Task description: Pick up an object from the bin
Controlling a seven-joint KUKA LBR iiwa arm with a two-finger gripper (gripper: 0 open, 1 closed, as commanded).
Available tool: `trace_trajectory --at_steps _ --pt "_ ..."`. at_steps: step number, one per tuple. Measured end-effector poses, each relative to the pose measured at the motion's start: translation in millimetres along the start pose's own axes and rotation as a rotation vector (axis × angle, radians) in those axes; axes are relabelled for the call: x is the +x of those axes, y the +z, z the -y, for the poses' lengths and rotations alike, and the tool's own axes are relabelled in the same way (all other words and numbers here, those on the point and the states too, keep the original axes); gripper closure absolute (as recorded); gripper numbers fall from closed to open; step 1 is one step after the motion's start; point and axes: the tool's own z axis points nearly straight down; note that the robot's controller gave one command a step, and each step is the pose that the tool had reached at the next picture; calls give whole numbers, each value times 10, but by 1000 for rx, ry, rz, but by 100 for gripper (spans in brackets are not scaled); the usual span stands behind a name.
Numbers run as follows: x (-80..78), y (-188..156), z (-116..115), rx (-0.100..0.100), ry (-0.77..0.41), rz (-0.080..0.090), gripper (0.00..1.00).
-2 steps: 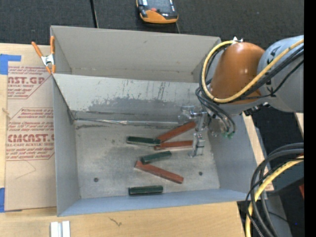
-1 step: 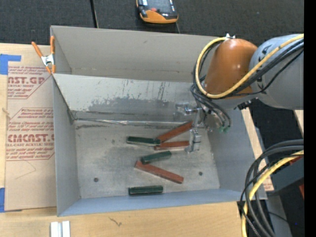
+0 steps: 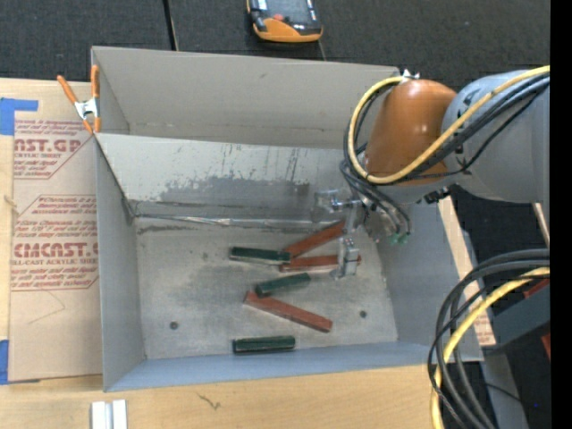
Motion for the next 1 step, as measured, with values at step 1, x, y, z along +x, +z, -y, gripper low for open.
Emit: trace_trajectory --at_steps 1 --pt "97 513 -30 -1 -84 -5 0"
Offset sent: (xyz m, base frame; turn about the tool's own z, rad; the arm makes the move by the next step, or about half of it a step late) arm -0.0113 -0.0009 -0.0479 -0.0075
